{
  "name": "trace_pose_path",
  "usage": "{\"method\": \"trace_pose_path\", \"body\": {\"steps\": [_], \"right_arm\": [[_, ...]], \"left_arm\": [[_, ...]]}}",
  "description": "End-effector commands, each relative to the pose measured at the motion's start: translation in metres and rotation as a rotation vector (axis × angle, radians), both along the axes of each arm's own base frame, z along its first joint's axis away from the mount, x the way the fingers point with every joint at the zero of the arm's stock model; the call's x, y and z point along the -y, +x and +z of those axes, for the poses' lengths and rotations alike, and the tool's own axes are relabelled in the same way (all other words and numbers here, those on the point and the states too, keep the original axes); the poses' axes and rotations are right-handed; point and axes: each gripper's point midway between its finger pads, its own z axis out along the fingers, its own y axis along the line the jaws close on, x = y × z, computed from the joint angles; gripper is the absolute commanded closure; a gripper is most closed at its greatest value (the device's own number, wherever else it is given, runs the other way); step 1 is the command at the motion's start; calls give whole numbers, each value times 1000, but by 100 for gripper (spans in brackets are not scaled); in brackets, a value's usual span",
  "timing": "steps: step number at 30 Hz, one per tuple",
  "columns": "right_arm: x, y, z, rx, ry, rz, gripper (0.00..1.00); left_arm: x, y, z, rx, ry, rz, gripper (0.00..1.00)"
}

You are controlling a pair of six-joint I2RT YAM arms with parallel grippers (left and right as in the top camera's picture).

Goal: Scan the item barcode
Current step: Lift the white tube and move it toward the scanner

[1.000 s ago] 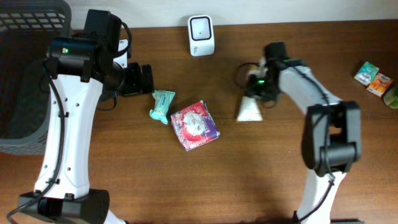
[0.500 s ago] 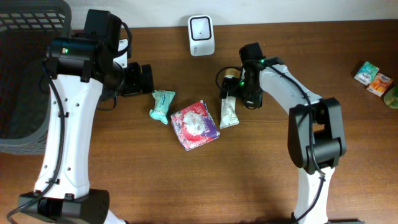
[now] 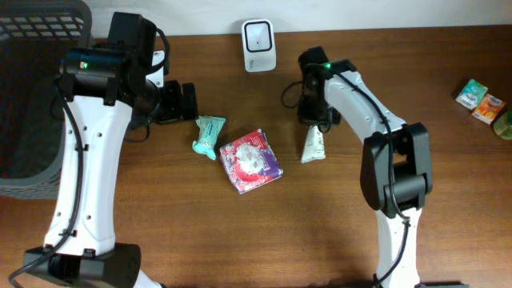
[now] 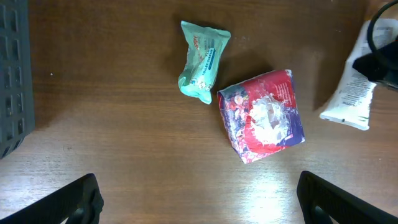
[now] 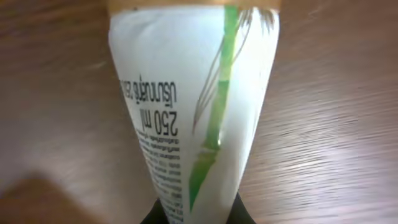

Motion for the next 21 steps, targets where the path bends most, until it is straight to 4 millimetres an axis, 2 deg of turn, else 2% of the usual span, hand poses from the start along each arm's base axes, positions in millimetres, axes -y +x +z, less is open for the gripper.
{"method": "trace_pose_path", "body": {"steps": [1, 2, 4, 6, 7, 10, 11, 12, 13, 14, 17, 19, 21], "right_arm": [[13, 3, -3, 47, -255, 41, 94], [5, 1, -6, 40, -244, 55, 86], [-10, 0, -7, 47, -204, 75, 58], [-11, -1, -8, 20, -140, 61, 51], [-7, 0, -4, 13, -125, 47, 49], [15, 11, 35, -12, -9, -25, 45], [15, 16, 43, -13, 59, 10, 44], [10, 16, 49, -30, 192, 96, 31], [3, 11, 51, -55, 291, 168, 28], [3, 0, 52, -91, 353, 232, 28], [26, -17, 35, -171, 410, 173, 25], [17, -24, 24, -177, 557, 193, 25], [13, -30, 4, -181, 585, 191, 25]], "left_arm": [[1, 0, 1, 7, 8, -17, 1], [1, 0, 1, 7, 8, -17, 1], [1, 0, 1, 7, 8, -17, 1], [1, 0, 1, 7, 8, -17, 1], [1, 0, 1, 7, 8, -17, 1], [1, 0, 1, 7, 7, -17, 1], [1, 0, 1, 7, 8, -17, 1], [1, 0, 1, 7, 8, -17, 1], [1, 0, 1, 7, 8, -17, 1], [1, 0, 1, 7, 7, -17, 1], [1, 0, 1, 7, 8, -17, 1], [1, 0, 1, 7, 8, -17, 1], [1, 0, 1, 7, 7, -17, 1]]}}
